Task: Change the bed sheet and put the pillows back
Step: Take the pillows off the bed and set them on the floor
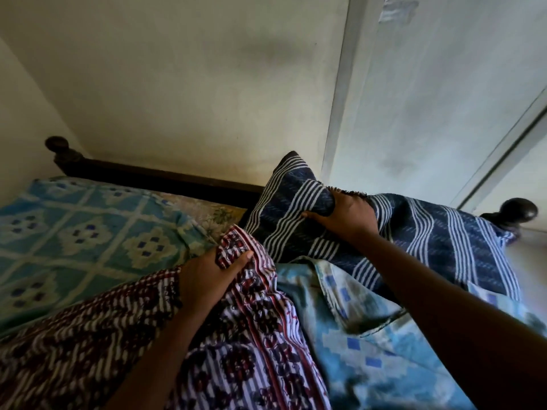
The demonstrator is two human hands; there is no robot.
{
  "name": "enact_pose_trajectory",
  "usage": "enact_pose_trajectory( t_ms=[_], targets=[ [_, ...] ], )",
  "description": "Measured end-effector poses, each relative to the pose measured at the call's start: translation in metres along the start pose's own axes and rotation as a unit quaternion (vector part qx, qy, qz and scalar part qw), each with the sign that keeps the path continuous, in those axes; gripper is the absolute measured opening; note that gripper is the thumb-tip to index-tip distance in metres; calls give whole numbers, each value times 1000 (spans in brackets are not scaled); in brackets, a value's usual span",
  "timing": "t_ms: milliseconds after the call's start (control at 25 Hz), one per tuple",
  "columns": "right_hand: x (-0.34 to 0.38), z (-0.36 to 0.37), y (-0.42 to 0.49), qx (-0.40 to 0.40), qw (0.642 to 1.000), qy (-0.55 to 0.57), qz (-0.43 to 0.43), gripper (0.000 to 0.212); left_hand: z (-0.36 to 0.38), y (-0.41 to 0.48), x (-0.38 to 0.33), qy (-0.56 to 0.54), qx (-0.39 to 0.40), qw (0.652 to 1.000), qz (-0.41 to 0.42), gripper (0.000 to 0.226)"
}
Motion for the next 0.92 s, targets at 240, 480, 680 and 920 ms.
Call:
enact_pose_trajectory(
  t_ms=[240, 480, 680, 920],
  targets=[
    [-8, -73, -80, -46, 995, 67, -49, 64, -70, -23, -40, -146, -36, 989, 9, 61],
    [-27, -151, -132, -64, 992, 58, -94, 64, -126, -49, -131, -212, -29, 969, 124, 75],
    [-62, -237, -157, -134, 979, 117, -95, 60, -166, -67, -218, -245, -60, 949, 190, 46],
    [-131, -327, -183, -213, 964, 142, -67, 71, -175, -67, -329, -277, -34, 920, 275, 57]
  ],
)
Point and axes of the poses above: each hand's wrist, its own y-axis towards the middle knuckle, its own z-axis out of the palm, x = y × z, the point moved 3 cm from there along y, towards the middle knuckle, and after that the axes turned 10 degrees about z, right-handed, at the moved point
